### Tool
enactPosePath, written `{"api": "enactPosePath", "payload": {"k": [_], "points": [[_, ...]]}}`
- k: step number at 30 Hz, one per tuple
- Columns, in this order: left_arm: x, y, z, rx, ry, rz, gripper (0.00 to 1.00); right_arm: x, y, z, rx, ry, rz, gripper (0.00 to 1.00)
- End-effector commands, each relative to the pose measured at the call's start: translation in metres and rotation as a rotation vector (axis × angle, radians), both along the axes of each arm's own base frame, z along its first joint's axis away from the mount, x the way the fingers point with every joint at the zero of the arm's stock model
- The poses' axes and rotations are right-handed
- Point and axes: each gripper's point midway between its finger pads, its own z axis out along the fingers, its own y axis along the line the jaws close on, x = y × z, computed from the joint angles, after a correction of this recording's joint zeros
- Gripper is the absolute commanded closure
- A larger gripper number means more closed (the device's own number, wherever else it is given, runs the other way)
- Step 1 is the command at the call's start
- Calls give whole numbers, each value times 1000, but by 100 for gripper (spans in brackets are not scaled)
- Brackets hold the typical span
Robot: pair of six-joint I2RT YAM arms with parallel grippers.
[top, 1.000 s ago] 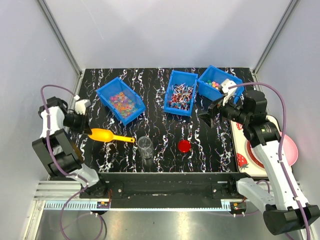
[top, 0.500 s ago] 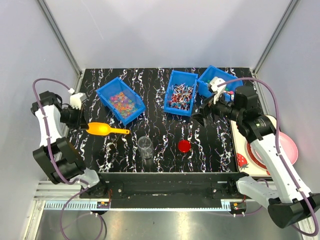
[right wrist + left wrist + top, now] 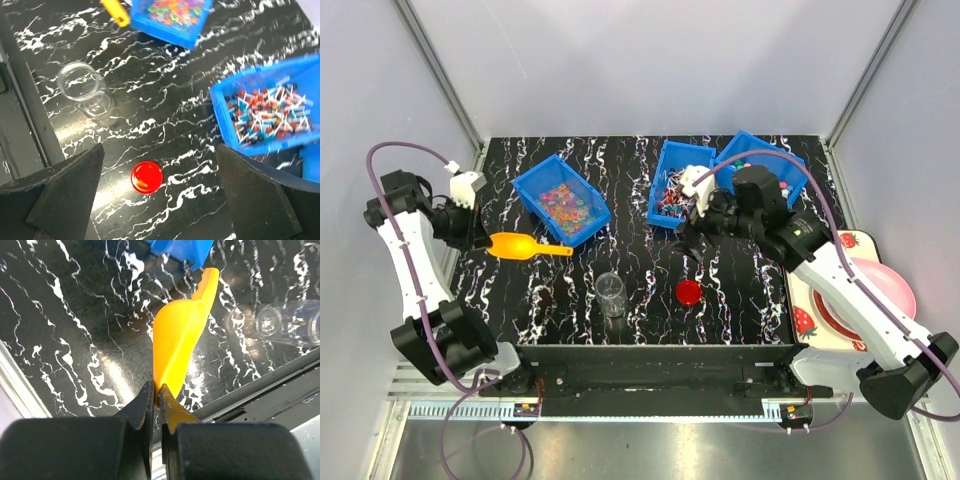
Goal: Pack the candies
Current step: Pick up the spatula from the center of the board, then scoop the fake candies from the storage box.
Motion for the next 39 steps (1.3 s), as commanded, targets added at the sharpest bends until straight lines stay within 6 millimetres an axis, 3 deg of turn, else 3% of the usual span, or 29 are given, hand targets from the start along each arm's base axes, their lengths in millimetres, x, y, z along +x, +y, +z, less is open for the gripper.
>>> {"api": "enactPosePath", "payload": {"k": [1,8,13,20,24,28,35,39], "points": [[3,-13,39,-35,-106,-22,100,0,13,36,-10,-127,46,0],[14,-37,60,-138,-116,-38,100,-4,56,42,-70,-213,135,0],[29,-69,69,-163,-107,-82,100,18,77,45,-145,-318,107,1],[50,-120,88,-269,-109,-204,100,37,101,57,-147,-379,81,14],[61,-148,99,-370,-98,-284,100,38,105,54,-164,-388,97,14],[70,-170,95,-496,-41,-353,100,38,102,45,-185,-404,100,14],[75,-192,88,-630,22,-420,100,38,97,35,-208,-430,112,16],[74,-201,89,-673,40,-451,100,34,98,20,-219,-409,138,20]]}}
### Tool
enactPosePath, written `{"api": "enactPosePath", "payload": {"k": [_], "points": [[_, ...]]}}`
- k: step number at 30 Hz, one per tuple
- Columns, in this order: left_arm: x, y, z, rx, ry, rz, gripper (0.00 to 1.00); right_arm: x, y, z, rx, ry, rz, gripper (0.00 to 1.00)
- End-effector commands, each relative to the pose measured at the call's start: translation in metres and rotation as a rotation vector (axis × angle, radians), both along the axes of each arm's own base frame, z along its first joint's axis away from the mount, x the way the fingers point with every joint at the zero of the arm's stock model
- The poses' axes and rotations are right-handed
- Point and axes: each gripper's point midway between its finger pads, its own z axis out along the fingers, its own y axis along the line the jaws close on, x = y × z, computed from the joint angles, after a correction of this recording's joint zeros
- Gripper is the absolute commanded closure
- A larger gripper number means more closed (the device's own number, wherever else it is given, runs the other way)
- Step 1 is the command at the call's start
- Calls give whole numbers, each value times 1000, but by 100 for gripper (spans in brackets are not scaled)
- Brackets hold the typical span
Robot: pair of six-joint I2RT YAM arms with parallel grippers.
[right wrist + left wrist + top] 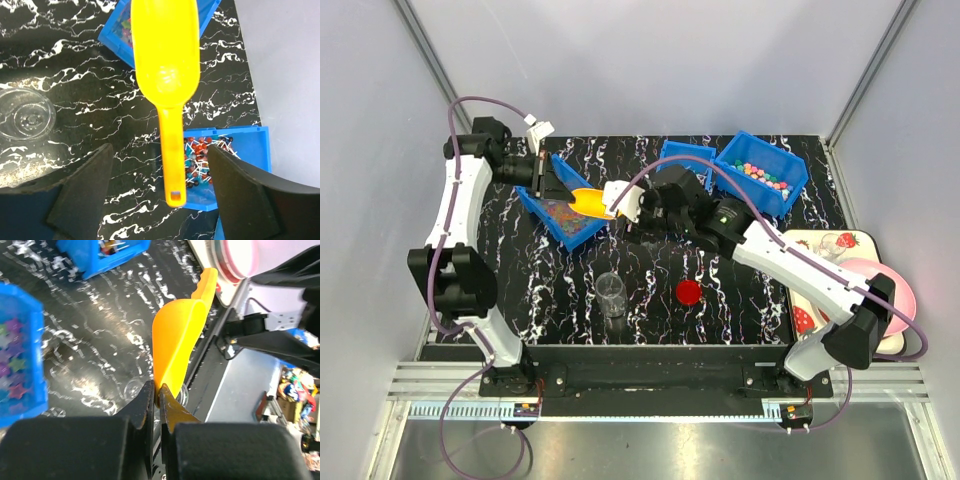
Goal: Pack the candies
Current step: Scoop the fake candies from the storage box.
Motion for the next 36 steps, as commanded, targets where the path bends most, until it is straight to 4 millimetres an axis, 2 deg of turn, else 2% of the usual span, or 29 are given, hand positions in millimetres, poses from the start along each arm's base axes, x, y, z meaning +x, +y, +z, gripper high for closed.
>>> {"api": "enactPosePath", "payload": {"k": [1,3,6,9,15,20,23,27,29,30,32,33,36], "points": [[-4,-20,31,-133,-50,-68,100,-3,0,22,60,-75,12,21],[-7,-26,30,-143,-40,-88,100,0,-2,15,49,-83,0,22],[-13,-33,30,-173,-34,-120,100,-1,-3,16,59,-110,4,23],[-21,-44,29,-198,-20,-160,100,2,-9,18,69,-138,-23,33],[-28,-60,16,-194,20,-217,100,2,-22,22,86,-205,-48,38],[-31,-65,12,-197,42,-237,100,0,-28,21,91,-227,-49,61],[-32,-66,16,-208,33,-241,100,-1,-30,17,79,-227,-45,66],[-33,-66,18,-213,25,-243,100,-5,-30,16,78,-219,-32,79],[-33,-66,19,-217,25,-244,100,-6,-31,14,76,-213,-27,81],[-34,-67,19,-218,24,-247,100,-7,-31,14,77,-211,-26,87],[-34,-67,20,-220,21,-248,99,-7,-31,14,76,-208,-25,91],[-34,-67,20,-221,21,-248,85,-8,-31,13,75,-207,-23,91],[-34,-67,19,-221,23,-248,58,-8,-31,14,78,-206,-24,92]]}}
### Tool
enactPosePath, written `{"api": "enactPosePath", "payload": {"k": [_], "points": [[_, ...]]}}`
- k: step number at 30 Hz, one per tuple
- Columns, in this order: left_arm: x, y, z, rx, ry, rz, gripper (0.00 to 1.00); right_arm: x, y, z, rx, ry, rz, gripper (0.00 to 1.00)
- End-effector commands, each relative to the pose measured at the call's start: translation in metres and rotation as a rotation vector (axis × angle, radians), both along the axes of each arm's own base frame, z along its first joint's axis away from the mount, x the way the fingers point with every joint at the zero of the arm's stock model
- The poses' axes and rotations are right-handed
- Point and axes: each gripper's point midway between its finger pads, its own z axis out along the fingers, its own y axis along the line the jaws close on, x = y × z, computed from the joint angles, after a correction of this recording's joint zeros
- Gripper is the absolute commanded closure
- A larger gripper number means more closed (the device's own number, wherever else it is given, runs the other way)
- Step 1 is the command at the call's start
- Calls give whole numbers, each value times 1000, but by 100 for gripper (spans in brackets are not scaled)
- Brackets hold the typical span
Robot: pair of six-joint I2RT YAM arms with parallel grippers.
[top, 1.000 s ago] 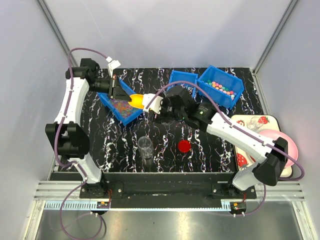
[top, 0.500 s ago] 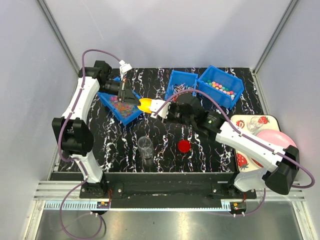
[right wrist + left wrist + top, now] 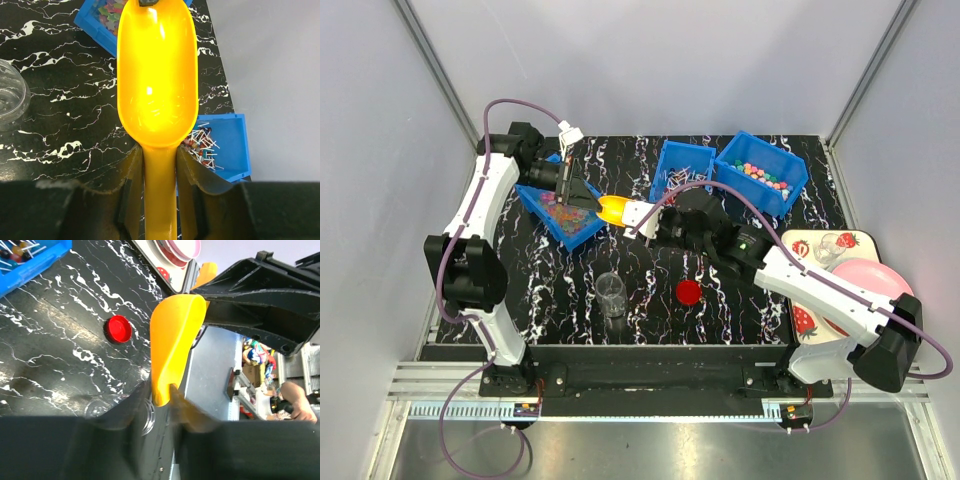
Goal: Pack the candies
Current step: Scoop the fake candies from the storage box.
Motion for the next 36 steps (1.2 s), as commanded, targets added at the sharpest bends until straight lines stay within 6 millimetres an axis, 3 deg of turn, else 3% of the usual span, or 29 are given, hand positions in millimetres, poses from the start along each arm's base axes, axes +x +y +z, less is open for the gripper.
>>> {"api": "enactPosePath", "payload": {"k": [1,4,15,22,30,34,36], "points": [[-7,-5,14,-53,-21,-23,51,-2,2,28,69,-59,8,92],[-8,-5,13,-47,-24,-25,40,-2,2,27,67,-57,6,92],[-12,-14,1,8,-38,-60,40,-4,8,25,72,-24,24,93],[-8,-16,-1,11,-44,-41,57,-6,11,24,80,-7,31,92],[-6,-17,-5,19,-44,-33,62,-10,16,22,92,22,51,92],[-6,-18,-7,18,-37,-29,77,-13,19,24,114,49,56,92],[-7,-18,-7,24,-44,-29,93,-14,19,24,120,58,58,90]]}}
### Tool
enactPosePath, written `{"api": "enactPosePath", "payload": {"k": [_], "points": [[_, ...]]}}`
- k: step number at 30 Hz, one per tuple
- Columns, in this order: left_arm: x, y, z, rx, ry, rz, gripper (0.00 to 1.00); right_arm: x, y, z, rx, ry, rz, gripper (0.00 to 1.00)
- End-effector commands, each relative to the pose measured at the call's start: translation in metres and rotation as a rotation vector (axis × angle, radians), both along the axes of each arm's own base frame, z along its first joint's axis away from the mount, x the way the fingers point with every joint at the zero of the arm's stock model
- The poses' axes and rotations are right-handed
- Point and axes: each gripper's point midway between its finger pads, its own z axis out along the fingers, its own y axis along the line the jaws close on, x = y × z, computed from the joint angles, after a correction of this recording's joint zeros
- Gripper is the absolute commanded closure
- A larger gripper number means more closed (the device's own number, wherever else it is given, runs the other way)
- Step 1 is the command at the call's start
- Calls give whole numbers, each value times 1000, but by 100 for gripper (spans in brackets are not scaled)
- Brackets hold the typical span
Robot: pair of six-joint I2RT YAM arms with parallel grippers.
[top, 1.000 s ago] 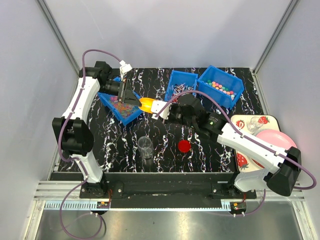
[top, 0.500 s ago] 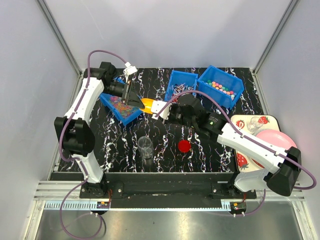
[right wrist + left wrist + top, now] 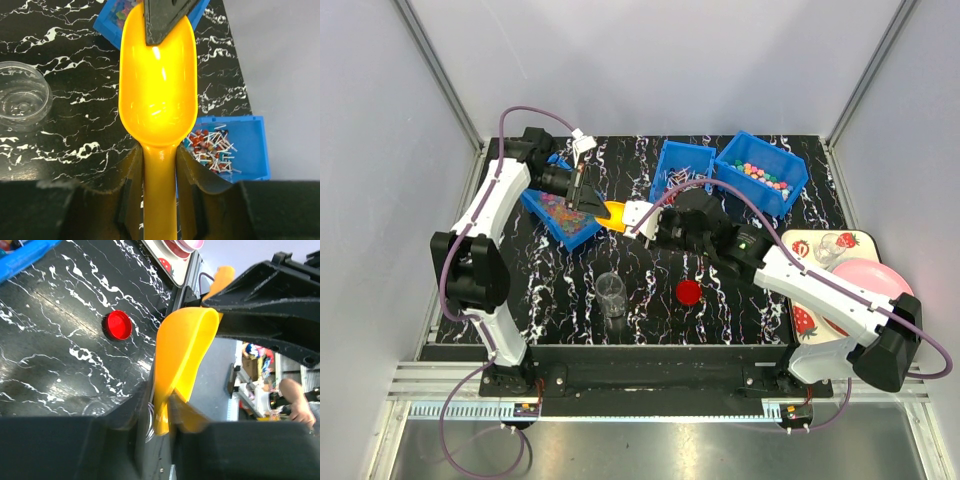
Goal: Pack the candies
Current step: Scoop the fake candies from the storage box.
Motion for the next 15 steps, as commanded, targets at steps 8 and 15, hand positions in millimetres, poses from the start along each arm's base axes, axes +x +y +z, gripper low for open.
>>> {"api": "enactPosePath", "payload": {"k": [8,15], "points": [[-11,-3,21,-49,-80,-15,100,-4,6,33,78,-56,25,56],[-12,-4,21,-65,-76,-25,100,0,3,28,67,-85,11,42]]}}
